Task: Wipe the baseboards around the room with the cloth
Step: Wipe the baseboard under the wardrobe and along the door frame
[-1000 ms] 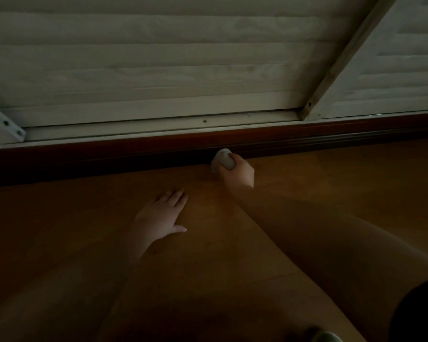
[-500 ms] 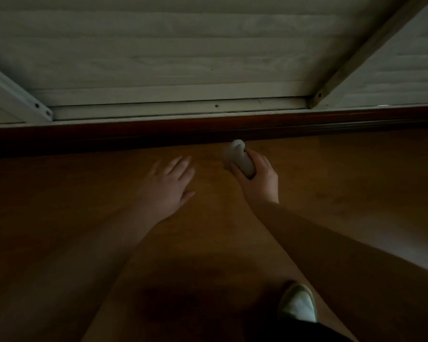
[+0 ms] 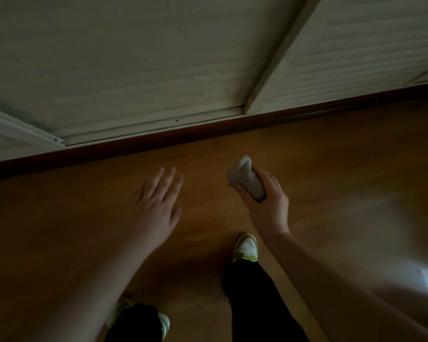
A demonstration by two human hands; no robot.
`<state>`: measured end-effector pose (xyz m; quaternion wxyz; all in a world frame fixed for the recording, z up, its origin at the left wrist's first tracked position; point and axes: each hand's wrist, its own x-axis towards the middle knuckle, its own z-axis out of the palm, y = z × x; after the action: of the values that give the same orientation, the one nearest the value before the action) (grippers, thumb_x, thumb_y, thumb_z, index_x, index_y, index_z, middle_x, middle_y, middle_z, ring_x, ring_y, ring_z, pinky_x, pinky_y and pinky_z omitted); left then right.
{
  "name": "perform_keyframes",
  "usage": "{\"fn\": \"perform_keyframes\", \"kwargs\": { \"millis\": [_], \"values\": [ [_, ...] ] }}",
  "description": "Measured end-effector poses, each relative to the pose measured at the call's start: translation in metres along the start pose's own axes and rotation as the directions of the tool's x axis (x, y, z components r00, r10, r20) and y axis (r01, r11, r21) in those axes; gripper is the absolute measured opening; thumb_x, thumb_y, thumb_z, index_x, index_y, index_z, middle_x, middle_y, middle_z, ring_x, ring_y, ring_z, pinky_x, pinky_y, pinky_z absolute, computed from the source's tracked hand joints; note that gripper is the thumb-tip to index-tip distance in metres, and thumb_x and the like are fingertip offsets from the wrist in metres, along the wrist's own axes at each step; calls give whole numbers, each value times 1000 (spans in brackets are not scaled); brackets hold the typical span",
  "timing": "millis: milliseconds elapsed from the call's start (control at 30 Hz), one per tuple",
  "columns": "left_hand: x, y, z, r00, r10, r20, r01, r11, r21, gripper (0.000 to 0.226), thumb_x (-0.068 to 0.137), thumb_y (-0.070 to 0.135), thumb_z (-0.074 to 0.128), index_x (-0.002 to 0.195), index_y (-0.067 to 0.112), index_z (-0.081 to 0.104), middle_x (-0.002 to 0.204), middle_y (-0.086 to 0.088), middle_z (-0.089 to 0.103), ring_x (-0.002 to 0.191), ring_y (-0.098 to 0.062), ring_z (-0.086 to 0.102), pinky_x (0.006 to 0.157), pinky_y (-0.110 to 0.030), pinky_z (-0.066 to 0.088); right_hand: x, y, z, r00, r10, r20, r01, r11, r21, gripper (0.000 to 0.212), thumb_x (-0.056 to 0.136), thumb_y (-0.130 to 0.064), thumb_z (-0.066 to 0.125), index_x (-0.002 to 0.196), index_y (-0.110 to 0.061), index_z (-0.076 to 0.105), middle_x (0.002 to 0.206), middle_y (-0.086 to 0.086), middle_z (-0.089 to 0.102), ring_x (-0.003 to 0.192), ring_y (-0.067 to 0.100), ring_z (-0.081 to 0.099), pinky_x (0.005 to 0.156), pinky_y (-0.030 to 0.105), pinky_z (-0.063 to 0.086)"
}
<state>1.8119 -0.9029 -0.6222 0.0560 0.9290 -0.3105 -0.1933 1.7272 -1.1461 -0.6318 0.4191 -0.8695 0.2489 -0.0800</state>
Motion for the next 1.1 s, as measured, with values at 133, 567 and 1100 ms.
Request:
{"fn": "perform_keyframes", "kwargs": {
  "millis": [133,567,1100],
  "values": [
    [-11,28,-42,999,-47,22,47,999,-11,63,100,39,47,154,14,28,164,-7,14,152,-28,6,122,-46,5,2,-29,-50,1000,-9,-15,10,1000,30,49,83,-37,77,128,-26,60,121,-17,61,109,-4,56,88,6,44],
    [-21,85,-62,989,-142,-36,134,978,-162,66,89,27,47,153,14,33,162,-9,25,150,-30,19,120,-50,20,9,-49,-110,986,-112,119,125,987,-101,65,83,-48,68,134,-10,56,132,4,61,118,10,56,94,20,45],
    [-73,82,-84,989,-138,-56,132,986,-106,69,93,33,51,154,13,28,160,-8,30,148,-29,24,118,-46,16,-6,-92,-138,967,-131,218,180,958,-222,46,83,-34,77,122,-16,62,106,-5,61,86,-5,50,69,2,39]
  ]
}}
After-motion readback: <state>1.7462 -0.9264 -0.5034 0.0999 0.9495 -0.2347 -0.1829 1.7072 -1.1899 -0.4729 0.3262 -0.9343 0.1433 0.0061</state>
